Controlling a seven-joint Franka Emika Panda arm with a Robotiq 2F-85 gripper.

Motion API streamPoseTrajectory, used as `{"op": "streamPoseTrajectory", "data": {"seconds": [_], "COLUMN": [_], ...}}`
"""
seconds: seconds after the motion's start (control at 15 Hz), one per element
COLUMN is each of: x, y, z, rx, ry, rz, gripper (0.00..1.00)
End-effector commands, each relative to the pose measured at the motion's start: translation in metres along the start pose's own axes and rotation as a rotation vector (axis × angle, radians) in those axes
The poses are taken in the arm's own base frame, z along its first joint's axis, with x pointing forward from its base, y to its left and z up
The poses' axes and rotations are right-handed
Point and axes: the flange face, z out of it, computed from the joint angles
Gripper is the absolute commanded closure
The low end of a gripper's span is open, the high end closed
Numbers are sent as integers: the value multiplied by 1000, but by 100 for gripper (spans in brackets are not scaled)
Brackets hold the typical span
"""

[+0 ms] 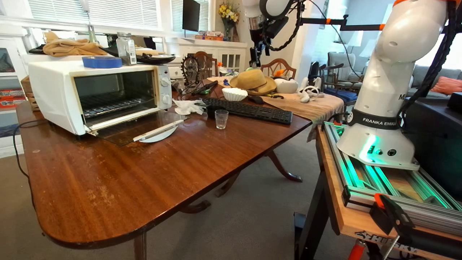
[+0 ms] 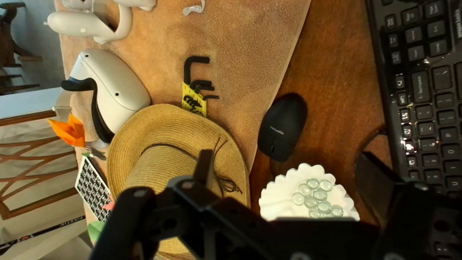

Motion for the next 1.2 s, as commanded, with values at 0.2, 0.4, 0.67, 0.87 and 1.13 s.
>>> {"op": "streamPoseTrajectory", "data": {"seconds": [0.2,0.4,0.67,0.87,1.13], "x": [18,34,60,75,77], "y": [-2,-9,-32,-51,-69], "z": [1,-8,-16,3,38], "rx": [-48,-89,-80,-22,26], "ry": [66,182,340,358,330], "rz": [-39,-121,-235,-290,-333], "gripper": [0,0,0,0,0]}}
